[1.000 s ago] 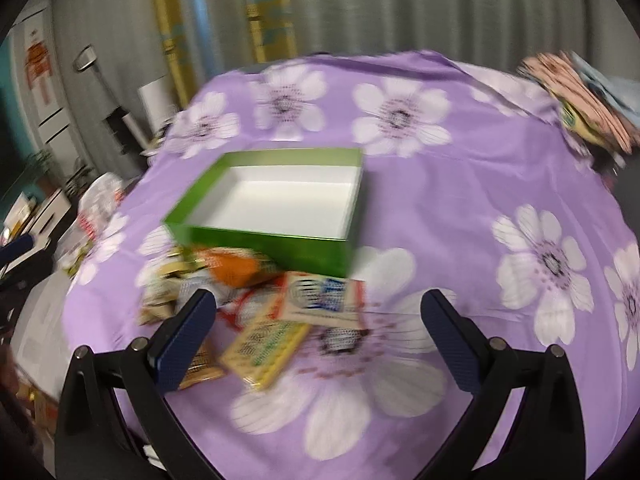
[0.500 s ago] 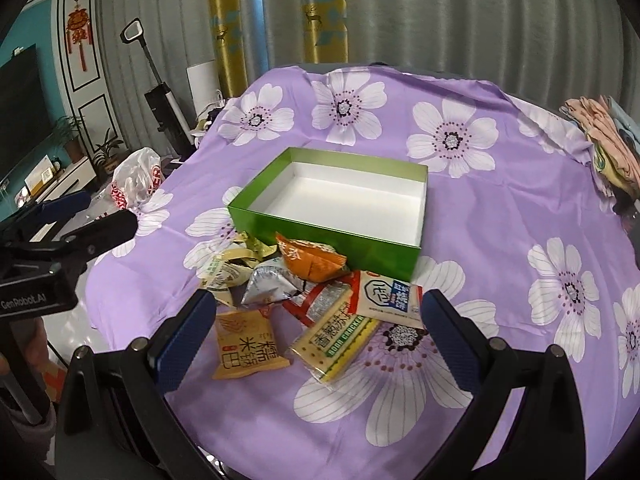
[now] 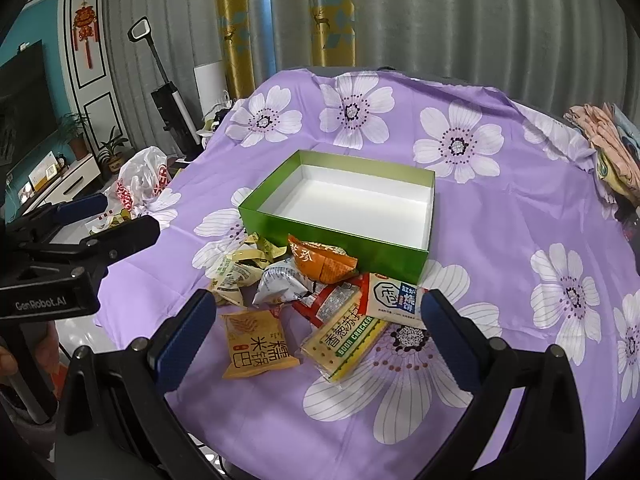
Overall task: Organize snacks
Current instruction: 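Move the right tool toward the snack pile beside the green box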
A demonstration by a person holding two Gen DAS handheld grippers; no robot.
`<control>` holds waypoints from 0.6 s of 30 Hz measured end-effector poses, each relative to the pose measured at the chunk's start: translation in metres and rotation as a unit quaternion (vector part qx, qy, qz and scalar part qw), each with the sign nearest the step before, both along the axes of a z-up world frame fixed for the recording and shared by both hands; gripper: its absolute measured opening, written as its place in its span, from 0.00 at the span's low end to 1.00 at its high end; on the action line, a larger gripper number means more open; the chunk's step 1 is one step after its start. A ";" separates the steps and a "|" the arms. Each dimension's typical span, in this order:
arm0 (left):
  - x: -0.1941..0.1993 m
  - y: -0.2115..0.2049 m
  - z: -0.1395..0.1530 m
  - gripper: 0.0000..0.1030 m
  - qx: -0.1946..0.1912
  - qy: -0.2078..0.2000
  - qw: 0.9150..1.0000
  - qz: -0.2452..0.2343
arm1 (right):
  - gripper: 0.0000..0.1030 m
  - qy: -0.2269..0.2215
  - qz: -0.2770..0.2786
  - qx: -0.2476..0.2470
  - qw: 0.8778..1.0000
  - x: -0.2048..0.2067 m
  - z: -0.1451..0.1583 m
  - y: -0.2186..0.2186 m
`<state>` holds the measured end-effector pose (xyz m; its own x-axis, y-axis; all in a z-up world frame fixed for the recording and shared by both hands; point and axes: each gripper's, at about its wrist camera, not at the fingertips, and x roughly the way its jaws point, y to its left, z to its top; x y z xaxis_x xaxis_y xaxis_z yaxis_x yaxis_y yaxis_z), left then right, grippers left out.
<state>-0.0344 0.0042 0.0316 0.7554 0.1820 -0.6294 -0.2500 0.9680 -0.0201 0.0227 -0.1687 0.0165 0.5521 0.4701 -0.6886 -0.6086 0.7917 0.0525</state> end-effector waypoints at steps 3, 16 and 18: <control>0.001 0.000 0.000 0.99 -0.001 0.001 1.000 -0.002 | 1.00 0.000 0.000 0.001 1.000 0.000 0.000 0.000; 0.001 -0.001 -0.009 0.99 -0.042 0.005 0.999 -0.025 | 1.00 0.005 0.001 0.003 1.000 -0.001 -0.003 -0.002; 0.003 0.002 -0.010 0.99 -0.059 0.011 0.998 -0.033 | 1.00 0.005 0.000 0.004 1.000 -0.001 -0.004 -0.003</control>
